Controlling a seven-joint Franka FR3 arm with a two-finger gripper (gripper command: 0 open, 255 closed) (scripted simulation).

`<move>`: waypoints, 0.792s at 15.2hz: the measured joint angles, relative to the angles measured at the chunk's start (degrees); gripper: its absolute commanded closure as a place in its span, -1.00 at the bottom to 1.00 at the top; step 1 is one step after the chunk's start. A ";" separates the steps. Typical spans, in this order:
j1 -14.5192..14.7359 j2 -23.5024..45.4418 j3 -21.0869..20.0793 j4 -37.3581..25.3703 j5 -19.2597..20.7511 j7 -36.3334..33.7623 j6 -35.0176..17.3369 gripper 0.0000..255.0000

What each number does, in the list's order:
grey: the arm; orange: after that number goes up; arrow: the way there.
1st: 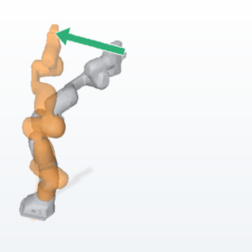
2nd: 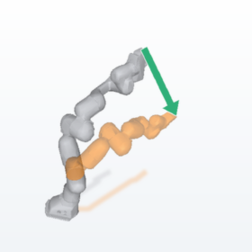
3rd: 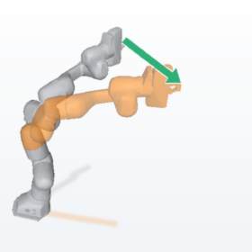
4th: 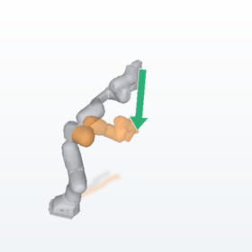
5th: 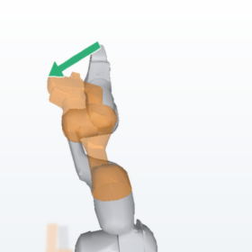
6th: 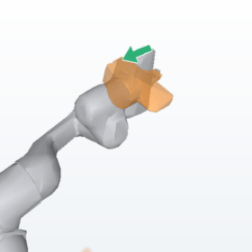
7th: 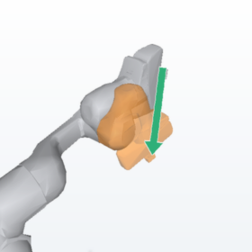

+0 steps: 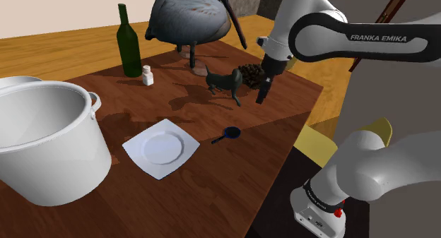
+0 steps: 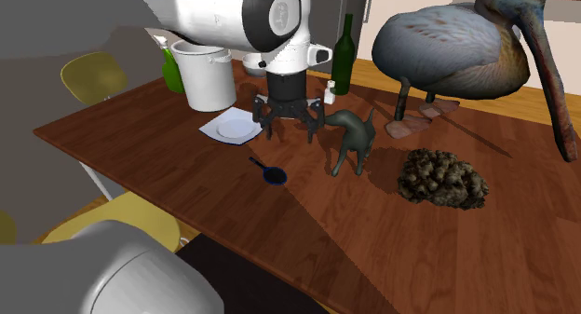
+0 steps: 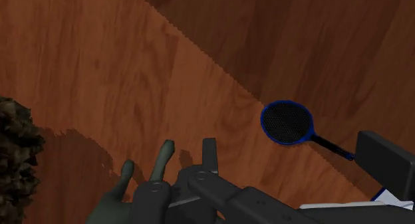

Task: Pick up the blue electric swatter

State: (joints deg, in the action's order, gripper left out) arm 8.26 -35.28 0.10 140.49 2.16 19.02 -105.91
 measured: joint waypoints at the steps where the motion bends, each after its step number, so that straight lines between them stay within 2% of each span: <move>1: 0.82 1.68 0.17 0.13 -0.32 1.60 -1.59 -1.00; 12: 9.66 17.99 0.49 3.39 -5.23 19.76 -18.40 -1.00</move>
State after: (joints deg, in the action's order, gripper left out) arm 17.92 -17.29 0.59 143.88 -3.06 38.78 -124.31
